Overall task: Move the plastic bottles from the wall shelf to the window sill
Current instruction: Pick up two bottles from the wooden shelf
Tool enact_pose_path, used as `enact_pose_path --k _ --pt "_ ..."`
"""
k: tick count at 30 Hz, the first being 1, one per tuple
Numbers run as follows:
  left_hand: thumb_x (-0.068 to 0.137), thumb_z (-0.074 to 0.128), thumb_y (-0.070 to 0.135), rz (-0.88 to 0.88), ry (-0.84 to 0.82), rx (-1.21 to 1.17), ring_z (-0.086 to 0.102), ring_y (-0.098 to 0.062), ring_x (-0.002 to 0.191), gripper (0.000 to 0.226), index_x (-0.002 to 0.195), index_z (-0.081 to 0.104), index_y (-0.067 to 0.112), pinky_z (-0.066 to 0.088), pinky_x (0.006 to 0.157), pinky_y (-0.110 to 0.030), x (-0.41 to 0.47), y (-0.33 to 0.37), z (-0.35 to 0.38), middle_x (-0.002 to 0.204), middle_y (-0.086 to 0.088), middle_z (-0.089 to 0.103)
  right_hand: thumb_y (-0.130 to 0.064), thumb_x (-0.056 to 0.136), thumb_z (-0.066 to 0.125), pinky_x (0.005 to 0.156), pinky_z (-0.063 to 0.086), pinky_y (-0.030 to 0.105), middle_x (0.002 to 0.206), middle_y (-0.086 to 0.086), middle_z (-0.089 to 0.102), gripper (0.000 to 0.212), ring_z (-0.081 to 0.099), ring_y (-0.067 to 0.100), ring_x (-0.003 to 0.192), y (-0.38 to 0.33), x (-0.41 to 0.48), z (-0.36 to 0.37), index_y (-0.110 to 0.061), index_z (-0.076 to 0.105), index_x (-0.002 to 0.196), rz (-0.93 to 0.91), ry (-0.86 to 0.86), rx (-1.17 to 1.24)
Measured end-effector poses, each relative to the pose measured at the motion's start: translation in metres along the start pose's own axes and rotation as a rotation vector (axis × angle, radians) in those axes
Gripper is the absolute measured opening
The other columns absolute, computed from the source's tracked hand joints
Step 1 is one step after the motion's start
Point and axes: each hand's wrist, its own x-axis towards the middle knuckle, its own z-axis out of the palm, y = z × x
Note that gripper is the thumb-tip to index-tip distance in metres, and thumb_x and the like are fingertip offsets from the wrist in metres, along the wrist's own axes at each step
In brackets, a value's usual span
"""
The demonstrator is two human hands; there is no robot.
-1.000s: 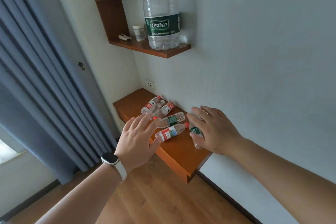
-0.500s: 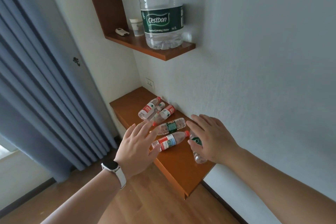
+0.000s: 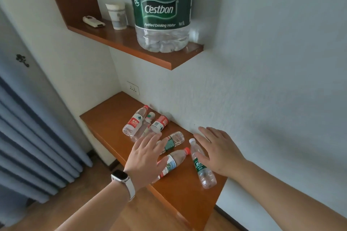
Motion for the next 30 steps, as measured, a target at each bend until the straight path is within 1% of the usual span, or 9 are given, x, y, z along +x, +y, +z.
enact_pose_path --k 4,8,10,12,14,16,21,25,30 --pt "0.101 0.032 0.06 0.023 -0.103 -0.031 0.011 -0.02 0.156 0.061 0.157 0.022 0.038 0.006 0.125 -0.042 0.024 -0.021 0.028 0.168 0.01 0.016 -0.049 0.081 0.068 0.089 0.054 0.036 0.128 -0.001 0.064 0.05 0.064 0.021 0.11 -0.004 0.012 0.019 -0.022 0.064 0.123 0.101 -0.003 0.015" --pt "0.1 0.036 0.059 0.043 -0.215 -0.062 0.011 -0.019 0.155 0.062 0.157 0.021 0.038 0.01 0.127 -0.044 0.044 -0.032 0.06 0.167 0.01 0.018 -0.053 0.087 0.056 0.091 0.053 0.037 0.131 0.0 0.063 0.051 0.063 0.021 0.115 -0.004 0.011 0.043 -0.023 0.061 0.127 0.215 -0.132 0.003" --pt "0.1 0.039 0.057 0.043 -0.258 -0.082 0.012 -0.019 0.155 0.062 0.157 0.022 0.038 0.009 0.125 -0.044 0.05 -0.035 0.073 0.167 0.009 0.02 -0.055 0.092 0.047 0.103 0.045 0.04 0.145 0.001 0.053 0.056 0.053 0.023 0.13 -0.005 0.009 0.053 -0.024 0.051 0.139 0.276 -0.221 0.042" --pt "0.1 0.042 0.056 0.038 -0.28 -0.103 0.013 -0.019 0.155 0.062 0.156 0.023 0.038 0.007 0.124 -0.042 0.054 -0.035 0.083 0.166 0.01 0.021 -0.055 0.097 0.04 0.114 0.031 0.04 0.159 0.0 0.033 0.061 0.033 0.022 0.144 -0.004 0.008 0.063 -0.027 0.034 0.151 0.342 -0.291 0.097" --pt "0.101 0.042 0.054 0.032 -0.311 -0.136 0.015 -0.019 0.154 0.06 0.156 0.025 0.038 0.01 0.124 -0.041 0.058 -0.033 0.093 0.166 0.01 0.023 -0.056 0.099 0.036 0.116 0.027 0.036 0.162 -0.003 0.025 0.062 0.026 0.018 0.147 -0.004 0.009 0.072 -0.029 0.025 0.154 0.403 -0.355 0.133" --pt "0.101 0.042 0.054 -0.002 -0.35 -0.193 0.02 -0.019 0.153 0.059 0.155 0.027 0.036 0.015 0.124 -0.041 0.062 -0.031 0.104 0.165 0.009 0.026 -0.055 0.099 0.038 0.111 0.034 0.034 0.159 -0.004 0.031 0.061 0.034 0.017 0.142 -0.003 0.009 0.086 -0.028 0.027 0.152 0.49 -0.395 0.2" --pt "0.099 0.048 0.053 -0.165 -0.436 -0.3 0.031 -0.022 0.149 0.062 0.154 0.031 0.031 0.033 0.117 -0.041 0.067 -0.028 0.136 0.162 0.004 0.033 -0.051 0.094 0.05 0.092 0.051 0.035 0.144 -0.003 0.047 0.055 0.054 0.016 0.118 0.002 0.006 0.129 -0.028 0.038 0.143 0.705 -0.46 0.455" --pt "0.099 0.051 0.048 -0.265 -0.489 -0.379 0.039 -0.02 0.143 0.061 0.154 0.032 0.03 0.04 0.11 -0.037 0.067 -0.027 0.148 0.157 0.004 0.04 -0.049 0.09 0.059 0.084 0.055 0.033 0.135 0.0 0.05 0.059 0.055 0.01 0.098 0.008 0.005 0.153 -0.027 0.04 0.141 0.813 -0.484 0.6" --pt "0.096 0.056 0.047 -0.332 -0.56 -0.39 0.047 -0.02 0.135 0.064 0.153 0.033 0.03 0.047 0.105 -0.036 0.079 -0.025 0.16 0.152 0.002 0.046 -0.046 0.087 0.067 0.077 0.056 0.03 0.134 0.003 0.05 0.068 0.056 0.013 0.095 0.021 0.013 0.179 -0.022 0.038 0.144 0.939 -0.503 0.79"
